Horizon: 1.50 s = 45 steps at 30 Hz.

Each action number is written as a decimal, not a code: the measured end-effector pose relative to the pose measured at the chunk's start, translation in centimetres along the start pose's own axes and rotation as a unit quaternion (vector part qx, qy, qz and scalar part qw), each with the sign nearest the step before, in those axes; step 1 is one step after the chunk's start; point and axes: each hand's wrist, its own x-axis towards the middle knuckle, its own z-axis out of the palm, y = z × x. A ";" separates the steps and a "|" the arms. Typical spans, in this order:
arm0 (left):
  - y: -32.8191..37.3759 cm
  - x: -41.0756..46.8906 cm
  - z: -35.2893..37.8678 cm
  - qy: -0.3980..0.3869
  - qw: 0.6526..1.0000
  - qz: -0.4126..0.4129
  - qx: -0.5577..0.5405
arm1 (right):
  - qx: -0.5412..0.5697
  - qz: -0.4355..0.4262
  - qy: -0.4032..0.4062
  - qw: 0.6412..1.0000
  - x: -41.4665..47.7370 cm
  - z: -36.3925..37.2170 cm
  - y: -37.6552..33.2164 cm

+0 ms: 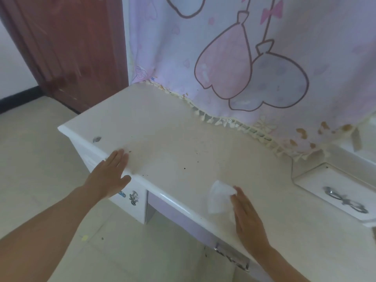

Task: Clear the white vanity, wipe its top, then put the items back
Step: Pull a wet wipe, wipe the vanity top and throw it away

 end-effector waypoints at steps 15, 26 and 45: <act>-1.0 -1.3 1.0 0.034 0.999 0.002 0.041 | -0.045 0.062 -0.221 0.972 6.0 5.4 -9.6; -9.3 -4.5 -3.0 0.094 0.981 -0.171 0.013 | -0.010 0.162 -0.175 0.971 14.6 6.9 -9.9; -14.4 10.4 -6.4 0.087 0.973 -0.168 -0.129 | -0.014 -0.432 -0.166 0.886 24.9 14.3 -21.4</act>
